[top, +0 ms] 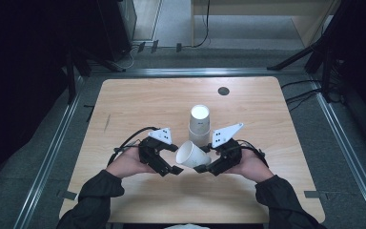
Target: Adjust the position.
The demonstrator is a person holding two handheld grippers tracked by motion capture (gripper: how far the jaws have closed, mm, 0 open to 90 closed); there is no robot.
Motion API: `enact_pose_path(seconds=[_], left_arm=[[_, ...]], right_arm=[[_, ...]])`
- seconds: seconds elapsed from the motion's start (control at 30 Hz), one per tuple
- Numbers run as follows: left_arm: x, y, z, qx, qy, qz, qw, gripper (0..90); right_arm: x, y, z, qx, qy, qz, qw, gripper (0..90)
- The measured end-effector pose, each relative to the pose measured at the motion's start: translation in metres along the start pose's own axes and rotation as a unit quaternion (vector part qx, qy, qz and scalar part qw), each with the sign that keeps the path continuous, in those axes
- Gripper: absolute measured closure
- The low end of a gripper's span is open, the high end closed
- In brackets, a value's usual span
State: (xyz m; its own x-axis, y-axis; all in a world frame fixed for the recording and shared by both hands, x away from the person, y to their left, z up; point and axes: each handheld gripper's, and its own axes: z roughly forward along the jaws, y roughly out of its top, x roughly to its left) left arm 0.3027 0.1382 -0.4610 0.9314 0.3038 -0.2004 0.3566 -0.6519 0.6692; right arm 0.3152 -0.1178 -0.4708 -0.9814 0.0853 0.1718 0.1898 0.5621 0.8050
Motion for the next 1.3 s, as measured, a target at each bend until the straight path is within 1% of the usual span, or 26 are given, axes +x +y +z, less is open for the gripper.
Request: enact_pose_path(seconds=[0.13,0.23,0.37,0.43,0.47,0.5,0.6,0.63,0.67,0.9,0.97,1.2,1.3], left_arm=[[-0.002,0.001,0.004,-0.019,0.001,0.002,0.9998,13.5],[-0.002,0.003,0.006,-0.036,-0.011,-0.001,0.9993,13.5],[-0.003,0.005,0.007,-0.049,-0.02,-0.003,0.9986,13.9],[-0.004,0.006,0.007,-0.057,-0.021,-0.001,0.9982,14.0],[-0.004,0.006,0.007,-0.059,-0.025,-0.002,0.9979,14.3],[-0.004,0.006,0.007,-0.064,-0.023,0.001,0.9977,14.5],[-0.006,0.007,0.007,-0.07,-0.021,0.004,0.9973,16.3],[-0.006,0.007,0.007,-0.073,-0.022,0.007,0.997,19.4],[-0.007,0.007,0.006,-0.074,-0.021,0.009,0.997,21.9],[-0.008,0.008,0.004,-0.078,-0.017,0.014,0.9967,23.8],[-0.008,0.008,0.003,-0.083,-0.02,0.016,0.9963,24.7],[-0.009,0.008,0.002,-0.08,-0.018,0.019,0.9965,25.5],[-0.007,0.008,0.0,-0.078,-0.017,0.019,0.9966,25.5]], right_arm=[[0.0,-0.001,0.001,0.001,0.005,0.001,1.0,33.6],[0.0,-0.001,0.003,0.005,0.01,0.005,0.9999,33.7],[0.0,-0.001,0.005,0.006,0.012,0.007,0.9999,33.7],[0.0,-0.001,0.006,0.007,0.014,0.007,0.9998,33.7],[0.0,-0.001,0.006,0.008,0.015,0.007,0.9998,33.7],[0.001,-0.001,0.007,0.006,0.018,0.008,0.9998,33.7],[0.001,-0.001,0.01,0.008,0.021,0.009,0.9997,33.6],[0.001,-0.001,0.01,0.009,0.021,0.011,0.9997,33.6],[0.0,-0.001,0.01,0.01,0.019,0.012,0.9997,33.8],[0.0,0.0,0.01,0.004,0.022,0.012,0.9997,33.9],[0.0,0.0,0.01,0.002,0.022,0.011,0.9997,34.2],[0.001,0.0,0.011,0.004,0.022,0.01,0.9997,34.0],[0.0,0.0,0.011,0.002,0.022,0.013,0.9997,31.9]])
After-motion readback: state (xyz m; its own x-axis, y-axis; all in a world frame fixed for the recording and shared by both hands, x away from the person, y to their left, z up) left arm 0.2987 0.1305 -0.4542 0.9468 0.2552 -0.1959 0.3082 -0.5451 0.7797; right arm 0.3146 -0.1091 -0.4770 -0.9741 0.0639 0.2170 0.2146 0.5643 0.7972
